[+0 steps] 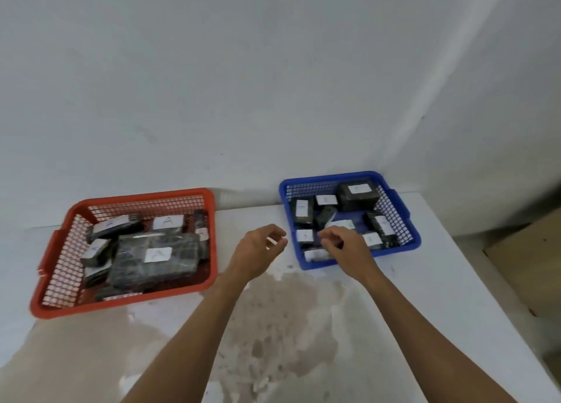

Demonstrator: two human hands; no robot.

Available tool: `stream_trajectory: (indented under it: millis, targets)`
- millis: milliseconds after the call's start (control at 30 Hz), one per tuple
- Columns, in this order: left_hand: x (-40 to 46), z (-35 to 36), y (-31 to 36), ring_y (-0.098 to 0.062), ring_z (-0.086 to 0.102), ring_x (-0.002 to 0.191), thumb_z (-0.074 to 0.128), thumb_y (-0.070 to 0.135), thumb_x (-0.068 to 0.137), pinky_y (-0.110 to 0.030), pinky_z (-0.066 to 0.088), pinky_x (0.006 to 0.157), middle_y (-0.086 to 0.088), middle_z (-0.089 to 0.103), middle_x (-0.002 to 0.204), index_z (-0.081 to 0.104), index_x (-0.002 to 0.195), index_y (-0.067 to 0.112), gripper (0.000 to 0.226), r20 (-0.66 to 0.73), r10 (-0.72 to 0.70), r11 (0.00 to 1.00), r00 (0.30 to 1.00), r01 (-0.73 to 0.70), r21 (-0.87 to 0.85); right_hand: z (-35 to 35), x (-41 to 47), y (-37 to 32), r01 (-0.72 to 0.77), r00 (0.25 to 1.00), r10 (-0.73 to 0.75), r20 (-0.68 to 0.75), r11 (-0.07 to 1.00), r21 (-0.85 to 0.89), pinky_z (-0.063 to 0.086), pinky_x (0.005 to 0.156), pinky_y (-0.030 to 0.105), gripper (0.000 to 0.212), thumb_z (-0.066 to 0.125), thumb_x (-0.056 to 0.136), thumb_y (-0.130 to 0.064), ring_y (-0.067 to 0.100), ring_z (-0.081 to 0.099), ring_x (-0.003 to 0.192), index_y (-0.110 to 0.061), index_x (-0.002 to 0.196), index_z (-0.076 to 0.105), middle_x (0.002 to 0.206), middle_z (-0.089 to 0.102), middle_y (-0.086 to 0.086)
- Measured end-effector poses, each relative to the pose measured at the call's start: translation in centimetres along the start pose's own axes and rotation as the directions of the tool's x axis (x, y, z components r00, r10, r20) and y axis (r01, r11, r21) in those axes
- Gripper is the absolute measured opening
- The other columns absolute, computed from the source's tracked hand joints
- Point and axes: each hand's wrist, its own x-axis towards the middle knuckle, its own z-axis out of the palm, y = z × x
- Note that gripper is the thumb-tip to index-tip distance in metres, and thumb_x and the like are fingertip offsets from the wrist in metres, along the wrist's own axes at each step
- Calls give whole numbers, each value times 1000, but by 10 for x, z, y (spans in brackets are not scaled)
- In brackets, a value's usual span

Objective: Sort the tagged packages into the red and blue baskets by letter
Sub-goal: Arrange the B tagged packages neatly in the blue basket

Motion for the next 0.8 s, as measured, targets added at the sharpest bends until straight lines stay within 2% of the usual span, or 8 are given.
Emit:
stream_trajectory:
  millis: [133,233,300,367,500,600,733,800]
  targets:
    - [18,50,19,-14,58,97,64,33,90,-30,48,84,4,68,107,66,108,23,20,-17,38,994,999,-36,99,-50,9,54,-11,997,24,79,987,-162,54,87,38,18,68,92,-22,18,62,96,-23,110,72,104,69,-1]
    - [26,63,17,-22,58,96,69,33,87,-33,42,81,0,70,103,69,107,22,22,-151,102,960,983,-58,273,-71,24,75,22,978,23,206,977,-214,50,94,38,27,70,91,-24,20,57,105,-29,117,69,116,65,1]
    - [32,71,16,-23,58,100,71,33,85,-37,42,87,0,69,105,69,106,22,23,-213,101,952,972,-32,304,-82,37,85,53,942,19,336,977,-204,47,98,38,34,69,91,-20,22,55,112,-31,123,66,124,61,3]
    - [37,79,18,-21,56,108,72,33,85,-39,42,94,1,67,112,68,108,23,26,-215,75,948,974,-2,319,-87,50,93,92,898,6,439,976,-199,45,101,40,39,69,90,-18,24,54,117,-30,127,64,129,58,4]
    - [44,97,19,-25,60,105,77,28,80,-42,46,92,-2,68,109,71,104,16,27,-225,115,943,968,-35,332,-85,66,102,204,840,-55,540,954,-220,42,104,44,44,71,90,-24,22,52,121,-29,132,61,129,61,2]
    - [46,110,23,-26,58,108,76,29,81,-42,42,95,-1,67,113,70,106,16,28,-240,80,945,968,3,326,-83,72,108,219,826,-88,556,960,-173,44,98,41,41,73,88,-29,20,55,113,-29,128,62,125,64,-1]
    - [51,125,33,-30,49,118,74,37,81,-47,38,102,1,61,121,68,109,21,33,-268,-57,944,962,140,300,-79,77,115,191,811,-78,580,972,-136,38,101,42,35,75,85,-39,21,54,111,-29,116,60,119,64,-2]
    - [55,130,40,-33,40,129,73,44,80,-55,25,112,2,56,128,68,108,26,34,-297,-127,908,946,231,349,-75,80,116,193,805,-80,588,972,-132,36,98,40,32,74,84,-43,20,53,107,-29,108,59,113,64,-5]
